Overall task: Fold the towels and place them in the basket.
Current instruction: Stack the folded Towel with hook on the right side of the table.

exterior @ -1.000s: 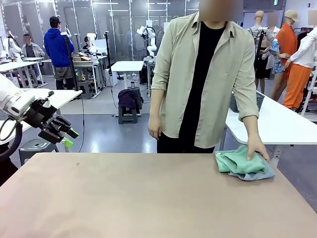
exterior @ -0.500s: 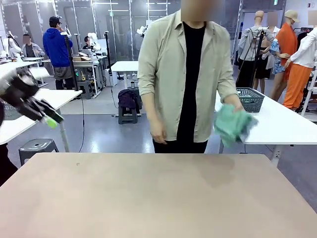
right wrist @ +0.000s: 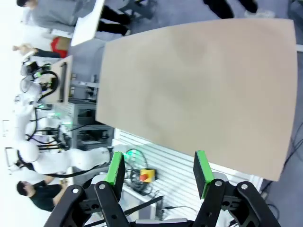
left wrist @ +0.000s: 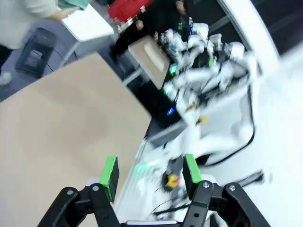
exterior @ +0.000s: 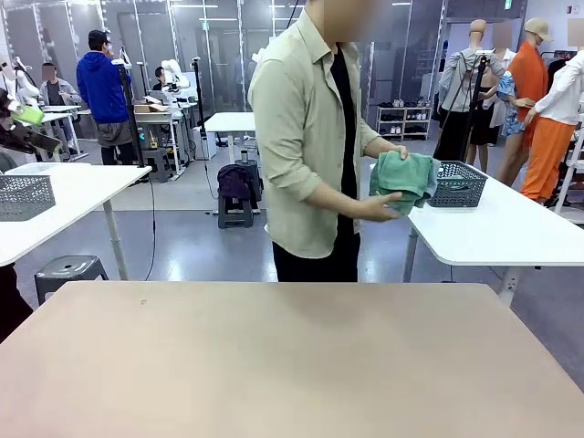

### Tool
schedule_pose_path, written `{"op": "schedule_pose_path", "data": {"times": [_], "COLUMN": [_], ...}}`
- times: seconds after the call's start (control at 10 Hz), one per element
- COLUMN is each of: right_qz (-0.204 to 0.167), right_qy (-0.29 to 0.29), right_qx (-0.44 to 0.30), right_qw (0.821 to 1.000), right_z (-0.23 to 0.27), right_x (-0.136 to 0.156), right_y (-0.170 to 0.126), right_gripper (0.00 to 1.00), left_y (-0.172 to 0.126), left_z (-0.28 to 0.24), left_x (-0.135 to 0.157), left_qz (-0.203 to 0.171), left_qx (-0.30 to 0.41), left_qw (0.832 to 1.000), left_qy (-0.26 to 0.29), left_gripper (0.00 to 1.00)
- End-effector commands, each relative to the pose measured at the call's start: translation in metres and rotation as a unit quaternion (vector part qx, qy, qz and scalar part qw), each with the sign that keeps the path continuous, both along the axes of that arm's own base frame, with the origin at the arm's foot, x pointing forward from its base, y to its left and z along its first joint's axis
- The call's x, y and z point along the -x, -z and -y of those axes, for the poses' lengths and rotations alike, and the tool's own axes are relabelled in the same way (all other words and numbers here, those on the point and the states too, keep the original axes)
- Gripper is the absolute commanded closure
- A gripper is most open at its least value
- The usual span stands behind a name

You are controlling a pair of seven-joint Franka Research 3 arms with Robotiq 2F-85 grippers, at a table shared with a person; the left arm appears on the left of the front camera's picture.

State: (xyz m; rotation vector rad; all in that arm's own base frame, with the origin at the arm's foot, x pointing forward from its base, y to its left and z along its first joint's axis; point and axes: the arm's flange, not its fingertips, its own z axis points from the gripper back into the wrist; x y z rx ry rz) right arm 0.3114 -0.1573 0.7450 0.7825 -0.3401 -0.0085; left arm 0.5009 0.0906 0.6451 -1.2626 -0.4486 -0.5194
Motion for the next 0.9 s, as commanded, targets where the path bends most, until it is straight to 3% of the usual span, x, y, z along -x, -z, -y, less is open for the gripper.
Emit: {"op": "schedule_pose_path", "data": {"times": [0.0, 0.1, 0.3, 0.5, 0.8], "right_qz": [0.016, 0.041, 0.042, 0.009, -0.066], "right_qy": [0.004, 0.024, 0.062, 0.103, 0.022], "right_qx": [-0.06, -0.098, -0.194, -0.242, -0.298], "right_qw": [0.998, 0.994, 0.978, 0.965, 0.952], "right_z": [-0.005, -0.006, -0.007, -0.012, -0.012], "right_x": [0.004, 0.006, 0.005, 0.004, -0.009], "right_y": [0.013, 0.024, 0.052, 0.074, 0.102], "right_gripper": [0.26, 0.26, 0.26, 0.26, 0.26], "left_y": [0.0, 0.002, 0.003, 0.004, 0.006], "left_z": [0.001, -0.007, -0.022, -0.026, -0.028], "left_x": [0.013, 0.013, 0.015, 0.016, 0.016], "left_qz": [-0.082, -0.129, -0.161, -0.179, -0.204], "left_qx": [0.064, 0.065, 0.043, 0.034, 0.051], "left_qw": [0.987, 0.982, 0.978, 0.975, 0.972], "left_qy": [-0.123, -0.12, -0.128, -0.123, -0.105], "left_gripper": [0.3, 0.3, 0.3, 0.3, 0.3]}}
